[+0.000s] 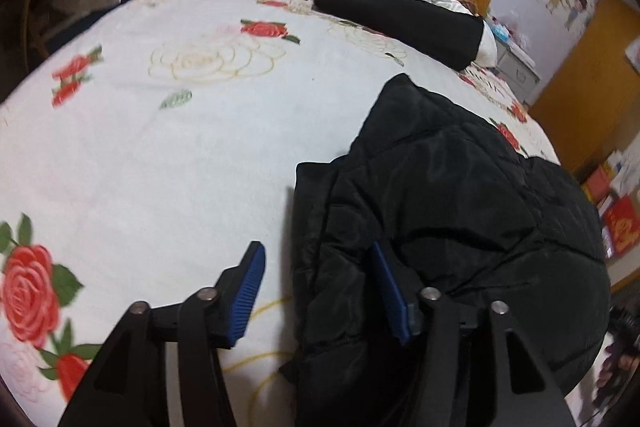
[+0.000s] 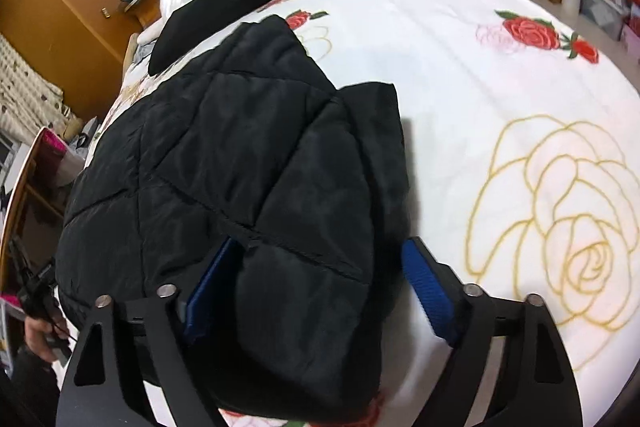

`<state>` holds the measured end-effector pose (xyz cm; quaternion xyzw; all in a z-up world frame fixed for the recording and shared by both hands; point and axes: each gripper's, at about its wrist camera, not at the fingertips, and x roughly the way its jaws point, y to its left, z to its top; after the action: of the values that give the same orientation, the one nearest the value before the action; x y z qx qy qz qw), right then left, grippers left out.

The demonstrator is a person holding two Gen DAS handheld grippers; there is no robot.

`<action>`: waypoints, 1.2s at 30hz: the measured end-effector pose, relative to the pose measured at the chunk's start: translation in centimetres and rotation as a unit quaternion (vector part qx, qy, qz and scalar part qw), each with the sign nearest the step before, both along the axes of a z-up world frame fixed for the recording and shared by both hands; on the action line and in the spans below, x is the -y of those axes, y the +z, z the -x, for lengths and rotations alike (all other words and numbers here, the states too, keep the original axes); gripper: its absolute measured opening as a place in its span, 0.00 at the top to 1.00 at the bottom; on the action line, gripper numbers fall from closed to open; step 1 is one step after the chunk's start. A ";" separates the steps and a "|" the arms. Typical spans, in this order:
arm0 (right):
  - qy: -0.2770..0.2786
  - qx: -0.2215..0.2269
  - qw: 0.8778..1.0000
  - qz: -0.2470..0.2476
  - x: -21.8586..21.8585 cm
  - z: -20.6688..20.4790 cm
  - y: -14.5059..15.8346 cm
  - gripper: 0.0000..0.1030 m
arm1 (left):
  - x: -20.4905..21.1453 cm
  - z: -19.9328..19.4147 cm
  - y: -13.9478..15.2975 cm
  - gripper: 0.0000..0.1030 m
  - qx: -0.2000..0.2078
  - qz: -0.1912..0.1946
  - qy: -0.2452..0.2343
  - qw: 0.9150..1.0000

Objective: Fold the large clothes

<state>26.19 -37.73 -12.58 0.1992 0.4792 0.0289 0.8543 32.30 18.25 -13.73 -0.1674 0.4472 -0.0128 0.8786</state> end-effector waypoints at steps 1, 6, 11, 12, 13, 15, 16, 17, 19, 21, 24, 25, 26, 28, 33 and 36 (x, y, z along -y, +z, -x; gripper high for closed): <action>0.003 -0.002 1.000 -0.006 0.1 -0.2 -0.3 0.16 | -0.1 -0.3 -0.4 0.38 -0.006 0.009 -0.001 1.000; 0.014 -0.011 0.999 -0.044 0.7 -1.4 -1.6 0.14 | -0.4 -1.4 -2.0 0.30 -0.024 0.038 -0.013 0.999; 0.021 -0.019 0.996 -0.089 1.1 -2.5 -3.3 0.14 | 0.0 -2.0 -2.8 0.30 -0.033 0.060 -0.025 0.997; 0.023 -0.017 0.995 -0.091 1.1 -2.7 -3.4 0.15 | 0.0 -2.1 -2.9 0.30 -0.034 0.064 -0.027 0.997; 0.026 -0.016 0.995 -0.093 1.4 -2.9 -3.5 0.15 | 0.1 -2.3 -3.0 0.30 -0.035 0.067 -0.029 0.997; 0.029 -0.013 0.995 -0.097 1.3 -3.5 -3.6 0.17 | 0.3 -2.7 -3.1 0.30 -0.037 0.070 -0.034 0.996; 0.031 -0.013 0.994 -0.100 1.3 -3.6 -3.6 0.19 | 0.5 -2.8 -3.2 0.30 -0.039 0.074 -0.036 0.996; 0.032 -0.012 0.994 -0.105 1.4 -3.7 -3.8 0.20 | 0.7 -3.0 -3.3 0.30 -0.040 0.078 -0.038 0.995; 0.034 -0.014 0.993 -0.113 1.4 -4.1 -4.1 0.25 | 1.1 -3.4 -3.5 0.30 -0.040 0.079 -0.044 0.995; 0.041 -0.013 0.992 -0.119 1.2 -4.5 -4.1 0.35 | 1.6 -3.7 -3.6 0.30 -0.042 0.078 -0.050 0.995; 0.045 -0.010 0.992 -0.115 1.1 -4.1 -3.8 0.45 | 1.9 -4.0 -3.6 0.30 -0.046 0.078 -0.058 0.994; 0.044 -0.011 0.993 -0.112 0.9 -4.0 -3.7 0.47 | 1.9 -4.1 -3.6 0.31 -0.047 0.078 -0.061 0.994; 0.044 -0.011 0.993 -0.110 0.8 -4.1 -3.7 0.48 | 2.0 -4.2 -3.6 0.33 -0.047 0.074 -0.062 0.994; 0.042 -0.012 0.994 -0.104 0.5 -4.1 -3.4 0.52 | 2.6 -4.0 -3.2 0.43 -0.040 0.057 -0.069 0.995; 0.038 -0.021 0.997 -0.070 -0.6 -4.3 -2.1 0.59 | 4.7 -3.6 -1.8 0.59 -0.033 -0.017 -0.069 0.997; 0.036 -0.022 0.998 -0.055 -1.2 -4.5 -1.3 0.64 | 5.5 -3.3 -1.0 0.66 -0.031 -0.052 -0.066 0.996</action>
<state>30.70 -36.52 -13.93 0.2291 0.5024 0.0813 0.8297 35.55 12.70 -14.78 -0.0921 0.4844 -0.0427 0.8690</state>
